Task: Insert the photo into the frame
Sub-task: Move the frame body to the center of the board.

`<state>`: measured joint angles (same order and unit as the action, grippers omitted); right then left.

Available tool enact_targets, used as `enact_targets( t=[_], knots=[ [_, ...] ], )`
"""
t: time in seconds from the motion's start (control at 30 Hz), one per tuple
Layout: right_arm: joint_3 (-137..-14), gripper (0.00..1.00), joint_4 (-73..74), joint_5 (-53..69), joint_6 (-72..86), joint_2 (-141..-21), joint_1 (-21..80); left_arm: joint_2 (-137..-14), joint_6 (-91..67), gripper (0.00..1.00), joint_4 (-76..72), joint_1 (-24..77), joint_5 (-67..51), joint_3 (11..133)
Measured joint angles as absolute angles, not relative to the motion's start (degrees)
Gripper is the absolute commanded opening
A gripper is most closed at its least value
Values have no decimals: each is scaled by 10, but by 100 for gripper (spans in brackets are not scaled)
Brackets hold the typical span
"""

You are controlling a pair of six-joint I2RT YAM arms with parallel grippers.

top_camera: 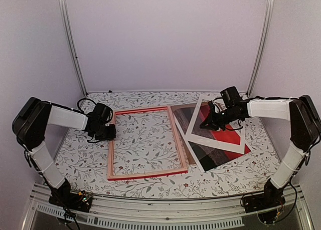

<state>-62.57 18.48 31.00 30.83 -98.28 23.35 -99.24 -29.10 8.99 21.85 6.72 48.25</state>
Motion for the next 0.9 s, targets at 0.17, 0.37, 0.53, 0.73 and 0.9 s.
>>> enact_targets(
  t=[0.17, 0.37, 0.53, 0.73, 0.9],
  knots=[
    [-634, 0, 204, 303, 305, -961, 234, -980, -289, 14, 91, 226, 72, 470],
    [-647, 0, 206, 312, 302, -958, 234, -979, -289, 14, 93, 234, 79, 469],
    [-640, 0, 201, 321, 307, -948, 234, -979, -292, 15, 101, 249, 79, 473],
    [-630, 0, 206, 298, 315, -932, 236, -978, -296, 20, 106, 266, 66, 475],
    [-610, 1, 214, 269, 319, -931, 236, -972, -297, 25, 125, 270, 65, 476]
  ],
)
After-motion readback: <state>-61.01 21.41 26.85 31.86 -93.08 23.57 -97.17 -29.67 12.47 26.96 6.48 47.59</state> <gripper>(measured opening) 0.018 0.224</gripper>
